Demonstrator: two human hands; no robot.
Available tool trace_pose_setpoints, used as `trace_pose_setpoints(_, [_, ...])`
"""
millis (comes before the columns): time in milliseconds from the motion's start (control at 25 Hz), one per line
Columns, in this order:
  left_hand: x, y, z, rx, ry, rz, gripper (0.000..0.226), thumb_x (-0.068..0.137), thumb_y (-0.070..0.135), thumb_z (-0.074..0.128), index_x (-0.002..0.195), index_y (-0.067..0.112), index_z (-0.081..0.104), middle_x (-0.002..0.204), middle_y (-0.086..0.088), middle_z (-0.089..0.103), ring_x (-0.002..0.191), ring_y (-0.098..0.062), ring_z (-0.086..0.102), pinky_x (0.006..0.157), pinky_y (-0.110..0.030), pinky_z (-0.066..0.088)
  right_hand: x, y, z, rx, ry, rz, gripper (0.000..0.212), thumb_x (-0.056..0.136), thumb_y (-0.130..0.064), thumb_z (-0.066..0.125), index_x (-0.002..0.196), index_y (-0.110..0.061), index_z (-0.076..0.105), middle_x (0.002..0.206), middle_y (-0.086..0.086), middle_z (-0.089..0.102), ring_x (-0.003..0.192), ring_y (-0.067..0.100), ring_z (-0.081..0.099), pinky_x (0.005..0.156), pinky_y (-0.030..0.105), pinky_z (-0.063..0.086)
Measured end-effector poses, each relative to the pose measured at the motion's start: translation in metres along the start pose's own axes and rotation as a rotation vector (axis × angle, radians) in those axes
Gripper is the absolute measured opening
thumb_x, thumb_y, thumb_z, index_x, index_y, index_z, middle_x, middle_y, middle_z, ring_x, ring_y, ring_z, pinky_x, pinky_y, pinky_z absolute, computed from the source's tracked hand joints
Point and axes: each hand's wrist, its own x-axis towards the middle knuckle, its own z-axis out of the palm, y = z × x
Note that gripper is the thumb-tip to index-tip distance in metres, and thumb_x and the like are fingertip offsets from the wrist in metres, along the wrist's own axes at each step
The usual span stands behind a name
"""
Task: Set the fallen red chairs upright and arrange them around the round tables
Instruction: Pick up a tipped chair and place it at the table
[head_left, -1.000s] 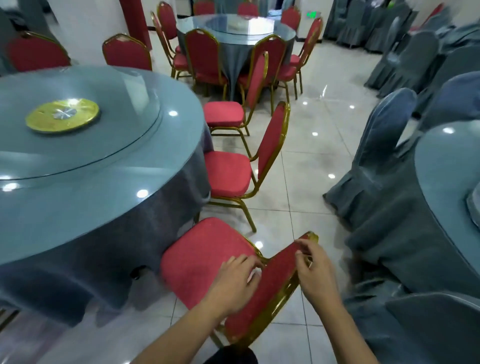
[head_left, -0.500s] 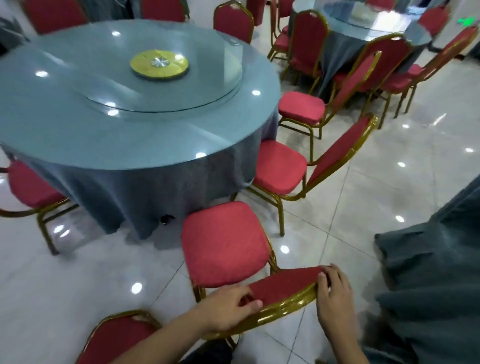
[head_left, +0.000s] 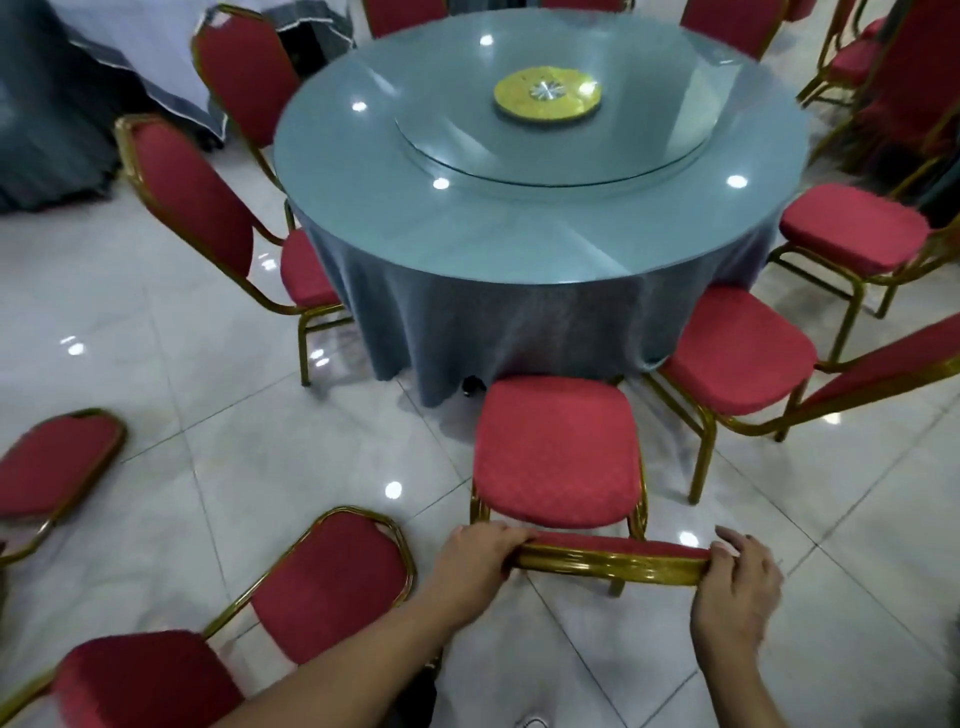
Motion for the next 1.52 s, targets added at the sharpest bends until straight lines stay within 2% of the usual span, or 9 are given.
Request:
trace_pose_setpoints(280, [0.001,-0.086,-0.050,0.069,0.056,-0.053,0.033,0.094,0.011,0.058,0.123,0.028,0.059,0.104,0.003,0.066,0.096,-0.019,0.061,0.076,-0.027,0.041,-0.031,-0.050,0.066,0.001,-0.181,-0.095,0.025,0.104,-0.033,0.041,0.120,-0.020,0.055,0.137,0.011,0.044,0.133,0.032,0.033,0.106,0.050,0.033])
trace_pose_setpoints(440, [-0.030,-0.141,-0.076,0.079,0.028,-0.121,0.039,0.091,0.008,0.057,0.123,0.031,0.058,0.104,0.004,0.063,0.094,-0.018,0.060,0.076,-0.030,0.046,-0.067,-0.090,0.108,-0.009,-0.277,-0.192,0.042,0.102,-0.046,0.033,0.124,-0.018,0.055,0.137,0.011,0.043,0.135,0.030,0.032,0.111,0.055,0.033])
trace_pose_setpoints(640, [-0.056,-0.211,-0.126,0.067,0.052,-0.219,0.031,0.091,0.006,0.056,0.116,0.025,0.055,0.099,0.002,0.061,0.092,-0.020,0.059,0.075,-0.035,0.047,-0.088,-0.161,0.175,-0.130,-0.436,-0.336,0.054,0.103,-0.053,0.026,0.138,-0.019,0.049,0.154,0.009,0.033,0.148,0.025,0.015,0.121,0.049,0.018])
trace_pose_setpoints(840, [-0.020,-0.255,-0.164,0.167,0.132,-0.244,0.018,0.098,0.015,0.055,0.113,0.022,0.052,0.100,-0.001,0.061,0.090,-0.021,0.059,0.075,-0.038,0.051,-0.077,-0.208,0.221,-0.157,-0.452,-0.279,0.048,0.103,-0.055,0.029,0.123,-0.019,0.053,0.137,0.009,0.044,0.135,0.029,0.037,0.114,0.049,0.032])
trace_pose_setpoints(960, [0.009,-0.287,-0.187,0.200,0.160,-0.230,0.013,0.098,0.017,0.056,0.111,0.022,0.053,0.102,-0.001,0.061,0.091,-0.018,0.058,0.077,-0.036,0.052,-0.077,-0.211,0.237,-0.317,-0.429,-0.404,0.047,0.103,-0.054,0.025,0.123,-0.022,0.051,0.127,0.003,0.050,0.124,0.025,0.042,0.110,0.044,0.034])
trace_pose_setpoints(1080, [0.025,-0.331,-0.214,0.228,0.174,-0.268,0.012,0.096,0.016,0.061,0.104,0.023,0.056,0.100,-0.001,0.061,0.090,-0.017,0.057,0.075,-0.034,0.053,-0.102,-0.221,0.262,-0.362,-0.444,-0.427,0.047,0.102,-0.057,0.028,0.130,-0.024,0.046,0.129,0.006,0.046,0.119,0.025,0.039,0.106,0.041,0.035])
trace_pose_setpoints(1200, [0.033,-0.362,-0.228,0.236,0.249,-0.381,0.015,0.095,0.014,0.063,0.107,0.019,0.056,0.101,-0.008,0.061,0.089,-0.021,0.055,0.074,-0.035,0.053,-0.129,-0.233,0.287,-0.326,-0.573,-0.378,0.055,0.099,-0.064,0.026,0.143,-0.031,0.033,0.144,0.010,0.033,0.135,0.031,0.032,0.113,0.047,0.034])
trace_pose_setpoints(1360, [0.032,-0.346,-0.212,0.322,0.362,-0.340,0.041,0.090,0.022,0.069,0.127,0.012,0.054,0.116,-0.013,0.061,0.110,-0.030,0.053,0.098,-0.043,0.046,-0.136,-0.238,0.297,-0.295,-0.648,-0.354,0.063,0.098,-0.069,0.019,0.153,-0.039,0.017,0.158,0.008,0.017,0.149,0.031,0.015,0.119,0.054,0.027])
trace_pose_setpoints(1520, [0.026,-0.303,-0.197,0.293,0.359,-0.204,0.059,0.086,0.036,0.068,0.138,0.018,0.048,0.132,-0.011,0.054,0.131,-0.033,0.042,0.116,-0.052,0.029,-0.130,-0.239,0.292,-0.296,-0.672,-0.364,0.065,0.097,-0.072,0.018,0.152,-0.038,0.021,0.156,0.005,0.024,0.147,0.026,0.019,0.119,0.049,0.027])
